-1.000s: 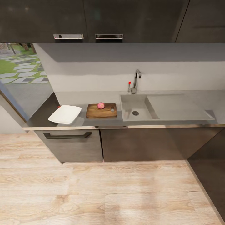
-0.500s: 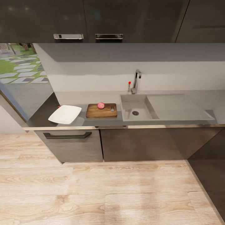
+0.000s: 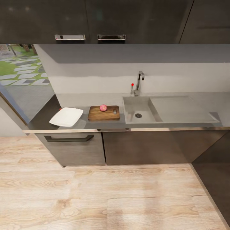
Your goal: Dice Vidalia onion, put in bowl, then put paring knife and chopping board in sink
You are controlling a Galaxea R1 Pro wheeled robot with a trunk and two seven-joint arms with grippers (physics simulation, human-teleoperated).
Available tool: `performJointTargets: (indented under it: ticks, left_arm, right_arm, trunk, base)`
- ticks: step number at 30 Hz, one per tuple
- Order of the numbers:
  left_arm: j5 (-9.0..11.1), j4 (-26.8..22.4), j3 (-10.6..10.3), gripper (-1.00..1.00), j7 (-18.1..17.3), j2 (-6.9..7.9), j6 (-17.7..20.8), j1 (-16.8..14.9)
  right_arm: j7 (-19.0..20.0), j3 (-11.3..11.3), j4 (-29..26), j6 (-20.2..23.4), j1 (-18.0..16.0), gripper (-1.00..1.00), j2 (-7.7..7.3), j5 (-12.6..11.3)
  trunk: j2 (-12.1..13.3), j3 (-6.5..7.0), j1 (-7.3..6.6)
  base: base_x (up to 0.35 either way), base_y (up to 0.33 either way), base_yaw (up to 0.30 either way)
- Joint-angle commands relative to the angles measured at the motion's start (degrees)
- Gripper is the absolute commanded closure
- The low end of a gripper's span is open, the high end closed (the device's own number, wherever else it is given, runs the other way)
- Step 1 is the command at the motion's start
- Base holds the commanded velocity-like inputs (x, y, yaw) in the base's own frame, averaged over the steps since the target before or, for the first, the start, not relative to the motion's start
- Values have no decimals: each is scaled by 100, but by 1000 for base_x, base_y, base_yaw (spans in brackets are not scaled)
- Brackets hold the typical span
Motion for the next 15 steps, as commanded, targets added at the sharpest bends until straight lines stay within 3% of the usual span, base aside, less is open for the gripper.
performJointTargets:
  ticks: [1, 15]
  left_arm:
    - [60, -6, -28, -100, 37, 8, -28, -2]
    - [60, -12, -28, -100, 37, 8, -28, -2]
  right_arm:
    - [5, -18, -10, -5, 3, -100, 2, 59]
    - [5, -18, -10, -5, 3, -100, 2, 59]
  trunk:
    - [-9, -7, 3]
    - [-9, -7, 3]
  base:
    - [0, 0, 0]
    - [0, 0, 0]
